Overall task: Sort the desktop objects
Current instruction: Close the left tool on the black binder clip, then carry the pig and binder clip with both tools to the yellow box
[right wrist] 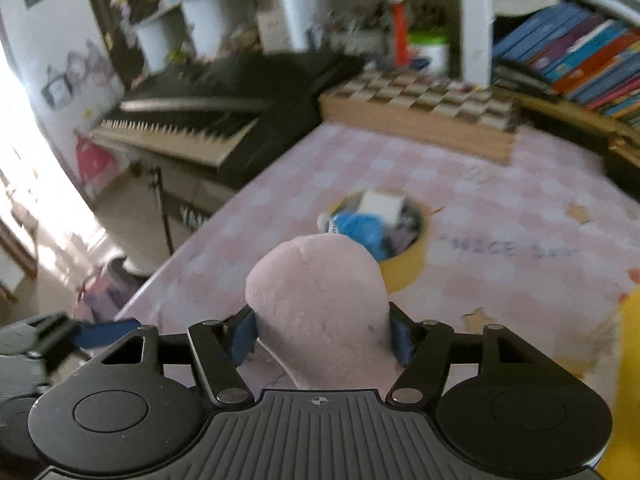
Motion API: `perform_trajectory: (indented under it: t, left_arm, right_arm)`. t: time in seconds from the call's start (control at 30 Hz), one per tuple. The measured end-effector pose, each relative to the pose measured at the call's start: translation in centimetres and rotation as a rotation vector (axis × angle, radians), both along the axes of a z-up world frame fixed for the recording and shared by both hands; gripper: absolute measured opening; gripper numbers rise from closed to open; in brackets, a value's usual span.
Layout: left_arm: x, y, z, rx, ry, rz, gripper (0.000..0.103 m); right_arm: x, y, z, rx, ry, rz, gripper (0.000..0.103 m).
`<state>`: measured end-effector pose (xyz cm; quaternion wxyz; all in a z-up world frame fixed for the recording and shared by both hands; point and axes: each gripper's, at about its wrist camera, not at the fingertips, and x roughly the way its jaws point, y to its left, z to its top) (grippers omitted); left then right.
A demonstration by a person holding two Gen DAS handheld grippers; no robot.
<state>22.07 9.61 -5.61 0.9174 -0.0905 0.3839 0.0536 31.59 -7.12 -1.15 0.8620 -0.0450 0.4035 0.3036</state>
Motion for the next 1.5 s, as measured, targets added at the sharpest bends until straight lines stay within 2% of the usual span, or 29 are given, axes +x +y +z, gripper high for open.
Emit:
perform_trajectory:
  t: [0.1,0.17,0.33,0.57,0.77,1.03,1.5]
  left_arm:
    - [1.1,-0.2,-0.2,-0.012,0.004,0.01,0.081]
    - [1.8,-0.4,-0.3,-0.017,0.013,0.016,0.064]
    - [3.2,-0.6,-0.8,-0.047,0.032,0.035,0.053]
    - [3.9,-0.5,-1.3,-0.085,0.032,0.057,0.031]
    - [3.7,-0.3,-1.2,-0.093,0.022,0.053,0.03]
    - [2.1,-0.7,1.2,-0.068,-0.076,0.002,0.03]
    - [-3.3,1.5,3.6,-0.109,-0.131,0.052,0.03]
  right_arm:
    - [-0.2,-1.3,0.9,0.008,-0.029,-0.057,0.067]
    - [-0.2,-1.9,1.1,0.006,-0.04,-0.089,0.067]
    - [-0.3,-2.4,0.6,-0.006,-0.031,-0.114,0.067]
    - [-1.4,-1.9,-0.6,-0.028,0.002,-0.084,0.067]
    - [-2.5,-1.5,-1.3,-0.041,0.024,-0.066,0.067]
    - [-3.3,-1.6,-1.2,-0.042,0.027,-0.084,0.067]
    - [-6.5,-1.4,0.2,-0.033,-0.027,-0.111,0.067]
